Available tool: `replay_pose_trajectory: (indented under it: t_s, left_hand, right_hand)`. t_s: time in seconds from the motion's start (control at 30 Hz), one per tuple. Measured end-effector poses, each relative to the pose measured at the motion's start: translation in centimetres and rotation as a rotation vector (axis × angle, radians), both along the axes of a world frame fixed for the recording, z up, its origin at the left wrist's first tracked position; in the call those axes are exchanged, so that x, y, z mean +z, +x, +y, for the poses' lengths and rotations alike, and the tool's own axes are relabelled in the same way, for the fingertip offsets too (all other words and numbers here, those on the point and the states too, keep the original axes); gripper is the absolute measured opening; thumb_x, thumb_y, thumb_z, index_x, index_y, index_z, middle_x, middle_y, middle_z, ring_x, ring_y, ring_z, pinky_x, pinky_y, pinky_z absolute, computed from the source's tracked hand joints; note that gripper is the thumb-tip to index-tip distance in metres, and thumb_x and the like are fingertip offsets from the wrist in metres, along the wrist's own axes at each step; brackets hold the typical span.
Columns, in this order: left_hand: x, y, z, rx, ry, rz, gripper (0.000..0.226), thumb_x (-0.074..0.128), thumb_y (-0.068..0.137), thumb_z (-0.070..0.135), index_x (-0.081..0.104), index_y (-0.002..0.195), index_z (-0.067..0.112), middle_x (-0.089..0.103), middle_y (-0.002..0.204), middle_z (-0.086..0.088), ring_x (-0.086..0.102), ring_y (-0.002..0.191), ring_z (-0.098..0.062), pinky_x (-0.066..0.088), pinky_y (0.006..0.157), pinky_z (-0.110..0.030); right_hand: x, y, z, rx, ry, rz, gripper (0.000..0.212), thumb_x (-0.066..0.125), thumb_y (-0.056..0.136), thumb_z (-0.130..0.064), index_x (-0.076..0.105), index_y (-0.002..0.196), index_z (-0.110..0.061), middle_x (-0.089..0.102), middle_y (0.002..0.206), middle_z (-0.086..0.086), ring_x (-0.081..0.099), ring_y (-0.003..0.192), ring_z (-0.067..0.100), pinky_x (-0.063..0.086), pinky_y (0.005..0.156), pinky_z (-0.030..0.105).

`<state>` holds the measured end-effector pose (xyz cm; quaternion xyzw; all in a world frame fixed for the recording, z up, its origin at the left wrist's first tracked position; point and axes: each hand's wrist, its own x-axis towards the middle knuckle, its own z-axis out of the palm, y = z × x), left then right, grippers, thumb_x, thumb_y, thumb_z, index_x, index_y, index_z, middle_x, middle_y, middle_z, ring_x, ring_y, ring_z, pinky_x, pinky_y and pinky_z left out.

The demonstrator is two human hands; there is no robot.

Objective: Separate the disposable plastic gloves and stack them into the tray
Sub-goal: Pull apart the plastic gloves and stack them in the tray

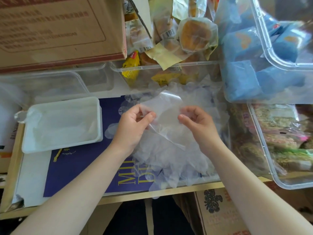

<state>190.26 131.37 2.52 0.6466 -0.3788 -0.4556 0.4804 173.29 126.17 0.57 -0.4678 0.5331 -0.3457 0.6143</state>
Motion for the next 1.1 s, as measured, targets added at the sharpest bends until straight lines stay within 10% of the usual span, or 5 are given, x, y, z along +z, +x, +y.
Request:
replay_pose_trajectory:
  t_s: [0.33, 0.57, 0.73, 0.93, 1.1]
  left_hand:
    - [2.4, 3.7, 2.0, -0.249, -0.105, -0.091, 0.062, 0.072, 0.065, 0.053, 0.043, 0.119, 0.049, 0.049, 0.134, 0.021, 0.038, 0.133, -0.006, 0.029, 0.112, -0.035]
    - [6.1, 2.7, 1.6, -0.367, -0.130, -0.038, 0.029, 0.074, 0.060, 0.055, 0.066, 0.085, 0.045, 0.065, 0.083, 0.015, 0.061, 0.083, -0.005, 0.048, 0.076, -0.028]
    - [6.8, 1.9, 2.7, -0.415, -0.166, -0.039, 0.051, 0.059, 0.081, 0.021, 0.052, 0.114, 0.058, 0.048, 0.072, -0.005, 0.047, 0.056, -0.002, 0.043, 0.055, -0.018]
    - [7.8, 1.2, 2.9, -0.374, -0.159, 0.017, 0.056, 0.058, 0.082, 0.019, 0.042, 0.126, 0.050, 0.043, 0.060, -0.002, 0.039, 0.047, -0.005, 0.038, 0.048, -0.015]
    - [8.0, 0.7, 1.9, -0.409, -0.137, -0.292, 0.014, 0.066, 0.086, 0.022, 0.061, 0.093, 0.033, 0.043, 0.052, 0.012, 0.039, 0.045, -0.003, 0.034, 0.048, -0.014]
  right_hand:
    - [4.5, 0.5, -0.5, 0.320, -0.254, 0.132, 0.029, 0.053, 0.091, 0.000, 0.061, 0.072, -0.021, 0.054, 0.054, -0.007, 0.035, 0.041, 0.002, 0.029, 0.042, 0.014]
    - [8.6, -0.3, -0.8, 0.321, -0.297, 0.213, 0.030, 0.051, 0.095, -0.015, 0.066, 0.069, -0.017, 0.041, 0.048, -0.010, 0.031, 0.043, 0.002, 0.026, 0.043, 0.013]
    - [9.6, -1.3, -0.4, 0.280, -0.361, 0.309, 0.028, 0.048, 0.097, -0.016, 0.069, 0.078, -0.015, 0.047, 0.052, -0.006, 0.038, 0.046, 0.003, 0.033, 0.049, 0.014]
    - [8.8, -2.1, 0.0, 0.315, -0.742, 0.686, 0.026, 0.051, 0.095, -0.023, 0.071, 0.108, -0.014, 0.067, 0.113, 0.008, 0.063, 0.100, 0.027, 0.050, 0.086, 0.034]
    - [9.7, -2.1, 0.4, 0.382, -0.948, 0.600, 0.034, 0.045, 0.094, -0.028, 0.070, 0.096, -0.006, 0.066, 0.099, 0.011, 0.063, 0.085, 0.031, 0.052, 0.075, 0.039]
